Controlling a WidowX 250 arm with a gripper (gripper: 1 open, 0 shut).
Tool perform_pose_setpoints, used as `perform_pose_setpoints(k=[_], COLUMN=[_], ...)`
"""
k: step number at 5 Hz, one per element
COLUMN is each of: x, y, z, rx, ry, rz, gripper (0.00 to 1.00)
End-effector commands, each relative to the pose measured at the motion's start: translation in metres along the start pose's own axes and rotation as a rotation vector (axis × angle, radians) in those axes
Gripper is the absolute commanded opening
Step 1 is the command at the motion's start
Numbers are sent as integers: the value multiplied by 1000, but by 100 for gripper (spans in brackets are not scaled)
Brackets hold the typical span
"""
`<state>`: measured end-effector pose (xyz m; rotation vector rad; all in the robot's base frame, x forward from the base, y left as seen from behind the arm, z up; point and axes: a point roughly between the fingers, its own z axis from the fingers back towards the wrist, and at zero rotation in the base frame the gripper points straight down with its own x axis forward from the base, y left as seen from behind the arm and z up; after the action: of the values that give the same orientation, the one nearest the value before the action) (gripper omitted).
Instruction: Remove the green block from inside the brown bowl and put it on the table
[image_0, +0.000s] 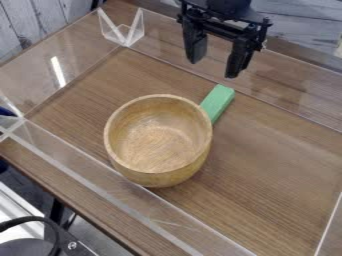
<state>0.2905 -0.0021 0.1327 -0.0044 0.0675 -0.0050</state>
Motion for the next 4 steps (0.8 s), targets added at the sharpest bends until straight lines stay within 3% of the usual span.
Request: perform_pose_setpoints(k=[1, 2, 3, 4], x=[-2, -6, -15, -17], y=[27, 61, 85, 106], z=[15, 32, 34, 17], rx=[-11, -22, -21, -15], ry=[33, 63, 94, 157], rz=[11, 34, 54, 62], gripper=[100, 0, 0, 0])
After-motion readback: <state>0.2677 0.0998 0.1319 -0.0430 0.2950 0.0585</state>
